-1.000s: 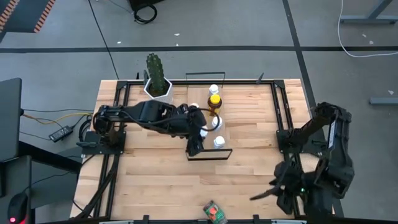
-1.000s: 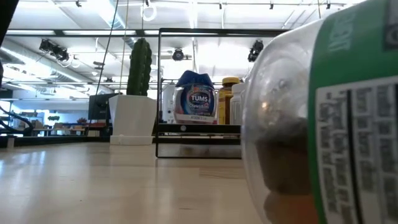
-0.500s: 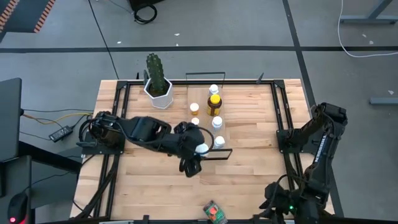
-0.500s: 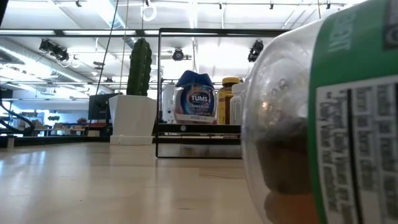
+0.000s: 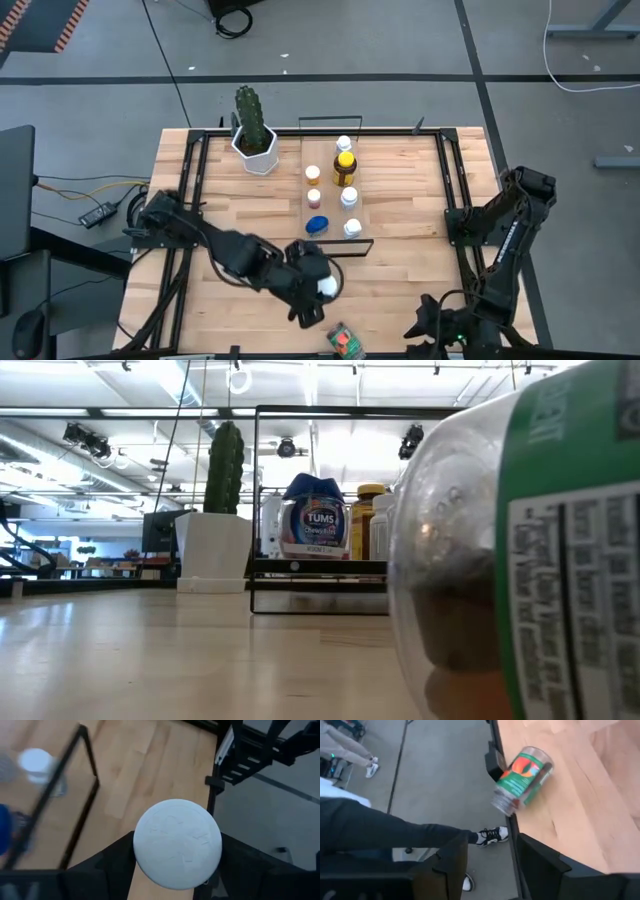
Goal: Pick and place medicine bottles onto shelf by color
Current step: Close the lid of the green medicine bottle
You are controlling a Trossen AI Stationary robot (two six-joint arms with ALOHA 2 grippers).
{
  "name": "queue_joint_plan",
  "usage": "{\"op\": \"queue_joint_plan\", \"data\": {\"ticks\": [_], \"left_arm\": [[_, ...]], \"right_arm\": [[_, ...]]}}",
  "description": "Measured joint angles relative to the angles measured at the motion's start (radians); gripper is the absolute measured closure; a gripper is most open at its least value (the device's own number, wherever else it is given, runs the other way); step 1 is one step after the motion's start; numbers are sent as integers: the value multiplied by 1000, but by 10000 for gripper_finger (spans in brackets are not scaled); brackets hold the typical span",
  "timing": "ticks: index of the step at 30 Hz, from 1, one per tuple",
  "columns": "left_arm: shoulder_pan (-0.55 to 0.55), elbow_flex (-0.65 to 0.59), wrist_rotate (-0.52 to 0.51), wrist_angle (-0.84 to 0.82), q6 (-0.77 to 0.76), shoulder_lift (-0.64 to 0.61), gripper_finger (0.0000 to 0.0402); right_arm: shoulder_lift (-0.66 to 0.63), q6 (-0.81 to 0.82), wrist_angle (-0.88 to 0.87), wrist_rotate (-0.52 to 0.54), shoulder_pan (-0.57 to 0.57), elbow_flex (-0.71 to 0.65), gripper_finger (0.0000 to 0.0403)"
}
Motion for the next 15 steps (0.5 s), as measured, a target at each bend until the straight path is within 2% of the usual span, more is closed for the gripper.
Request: {"op": "queue_joint_plan", "data": {"ticks": [8,15], "left_arm": [[-19,-241,22,253,-70,1,151],[-26,-377,53,349,-151,1,158]], "right_arm": [[162,-97,81,-23,-11,1,178],[263,-117,151,-9,-38,1,131]]}}
